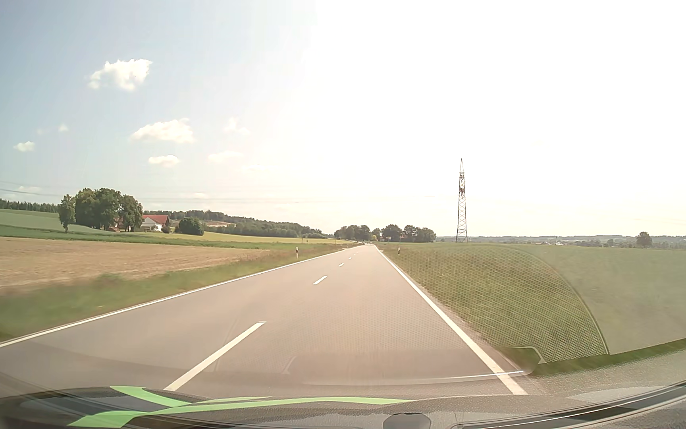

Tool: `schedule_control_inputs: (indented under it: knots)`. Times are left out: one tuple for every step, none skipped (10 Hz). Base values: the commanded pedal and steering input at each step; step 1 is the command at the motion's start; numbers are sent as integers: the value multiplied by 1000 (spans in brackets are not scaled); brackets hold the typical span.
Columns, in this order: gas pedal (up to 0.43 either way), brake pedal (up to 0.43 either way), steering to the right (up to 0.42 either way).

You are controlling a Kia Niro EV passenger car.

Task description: Follow the waypoints while adhering to traffic rules and regulations

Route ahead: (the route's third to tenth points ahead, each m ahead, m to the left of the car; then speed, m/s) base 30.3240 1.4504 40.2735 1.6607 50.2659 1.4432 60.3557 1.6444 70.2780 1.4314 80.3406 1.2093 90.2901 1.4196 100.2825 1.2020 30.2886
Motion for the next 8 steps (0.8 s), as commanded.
schedule_control_inputs:
  knots:
    - [157, 0, -3]
    - [157, 0, -3]
    - [150, 0, -2]
    - [150, 0, -1]
    - [157, 0, 0]
    - [169, 0, 0]
    - [169, 0, 0]
    - [169, 0, 0]
